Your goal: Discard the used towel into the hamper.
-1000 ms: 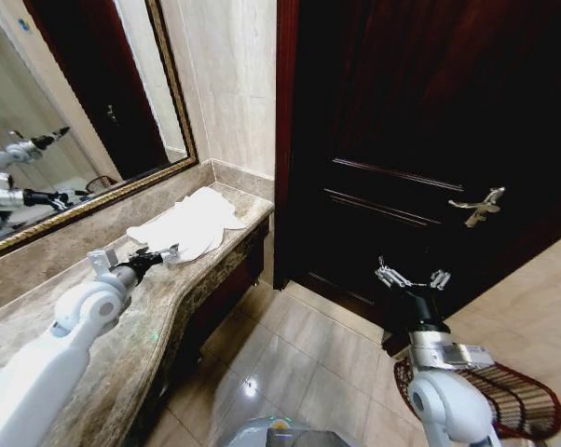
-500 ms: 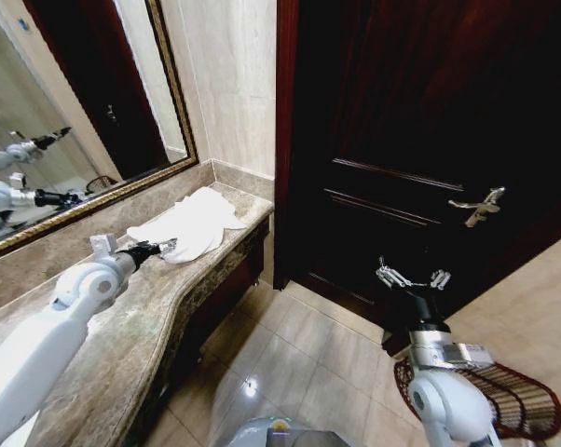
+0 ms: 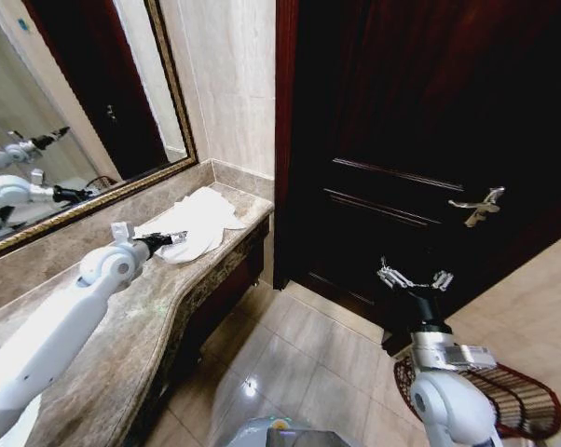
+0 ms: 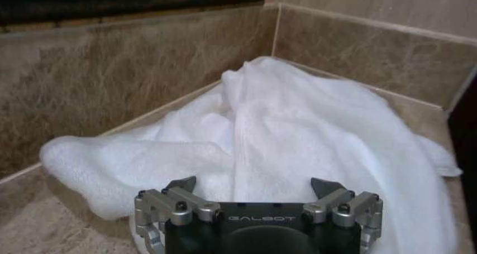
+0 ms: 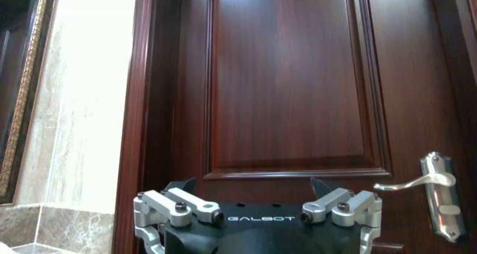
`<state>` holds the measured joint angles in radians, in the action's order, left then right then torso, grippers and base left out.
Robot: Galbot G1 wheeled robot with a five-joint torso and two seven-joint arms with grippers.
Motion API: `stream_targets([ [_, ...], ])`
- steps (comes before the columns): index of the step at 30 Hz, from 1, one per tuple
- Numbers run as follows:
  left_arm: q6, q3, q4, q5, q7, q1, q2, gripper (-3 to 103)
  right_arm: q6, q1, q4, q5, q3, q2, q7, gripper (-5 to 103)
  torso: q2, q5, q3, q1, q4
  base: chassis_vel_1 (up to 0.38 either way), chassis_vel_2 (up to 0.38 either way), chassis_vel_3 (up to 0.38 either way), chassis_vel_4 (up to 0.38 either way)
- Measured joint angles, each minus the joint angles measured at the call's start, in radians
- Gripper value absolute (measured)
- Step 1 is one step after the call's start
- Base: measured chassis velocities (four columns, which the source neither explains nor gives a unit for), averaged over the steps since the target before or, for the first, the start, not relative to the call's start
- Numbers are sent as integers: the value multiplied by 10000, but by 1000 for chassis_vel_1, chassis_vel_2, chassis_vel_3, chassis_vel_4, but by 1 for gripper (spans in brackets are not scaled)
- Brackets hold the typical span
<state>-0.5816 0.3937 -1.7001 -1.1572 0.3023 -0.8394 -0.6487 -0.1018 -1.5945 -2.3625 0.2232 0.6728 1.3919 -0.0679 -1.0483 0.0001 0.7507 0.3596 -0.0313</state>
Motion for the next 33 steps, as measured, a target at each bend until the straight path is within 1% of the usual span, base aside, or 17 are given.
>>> stream_targets([
  [5, -14, -489, 764, 152, -5, 717, -319, 100, 12, -43, -30, 17, 70, -37, -22, 100, 0, 0, 0, 0, 3, 0, 0, 0, 0],
  [7, -13, -517, 816, 178, -28, 749, -325, 100, 15, -44, -35, 20, 74, -38, -23, 100, 0, 0, 0, 0, 3, 0, 0, 0, 0],
  [9, -6, -651, 1053, 302, -159, 886, -343, 100, 37, -32, -52, 67, 130, -41, -41, 100, 0, 2, -1, -1, 2, 0, 0, 0, 0],
  [13, 12, -733, 1165, 513, -426, 907, -321, 101, 43, -27, -51, 85, 162, -62, -61, 100, -1, 5, -2, -2, -2, 0, 0, 0, 0],
  [15, 44, -778, 1192, 718, -563, 907, -317, 93, 44, -25, -47, 86, 162, -59, -67, 100, -1, 4, -2, -2, -3, 0, 0, 0, 0],
  [17, 55, -787, 1194, 757, -587, 908, -316, 93, 44, -24, -46, 86, 160, -53, -68, 100, -1, 2, -2, -2, -3, 0, 0, 0, 0],
  [19, 114, -814, 1191, 862, -693, 906, -318, 85, 45, -26, -37, 83, 134, -21, -69, 100, -2, 1, -2, -2, -1, 0, 0, 0, 0],
  [20, 114, -814, 1191, 862, -693, 906, -318, 85, 45, -26, -37, 83, 134, -21, -69, 100, -2, 1, -2, -2, -1, 0, 0, 0, 0],
  [23, 211, -809, 1174, 960, -835, 866, -302, 68, 45, -30, -32, 80, 111, -15, -69, 100, -1, -2, -1, -2, 2, 0, 0, 0, 0],
  [24, 211, -809, 1174, 960, -835, 866, -302, 68, 45, -30, -32, 80, 111, -15, -69, 100, -1, -2, -1, -2, 2, 0, 0, 0, 0],
  [26, 225, -772, 1146, 962, -865, 827, -251, 57, 46, -7, -18, 81, 108, -47, -69, 100, -1, -4, 0, -1, 3, 0, 0, 0, 0],
  [27, 225, -772, 1146, 962, -865, 827, -251, 57, 46, -7, -18, 81, 108, -47, -69, 100, -1, -4, 0, -1, 3, 0, 0, 0, 0],
  [30, 228, -727, 1110, 962, -929, 781, -162, 42, 54, 33, -2, 84, 87, -66, -69, 100, -1, -5, 0, 0, 3, 0, 0, 0, 0],
  [31, 228, -727, 1110, 962, -929, 781, -162, 42, 54, 33, -2, 84, 87, -66, -69, 100, -1, -5, 0, 0, 3, 0, 0, 0, 0],
  [33, 254, -669, 1056, 962, -976, 717, -117, 30, 63, 42, 2, 85, 57, -66, -69, 100, -1, -5, 1, 0, 2, 0, 0, 0, 0],
])
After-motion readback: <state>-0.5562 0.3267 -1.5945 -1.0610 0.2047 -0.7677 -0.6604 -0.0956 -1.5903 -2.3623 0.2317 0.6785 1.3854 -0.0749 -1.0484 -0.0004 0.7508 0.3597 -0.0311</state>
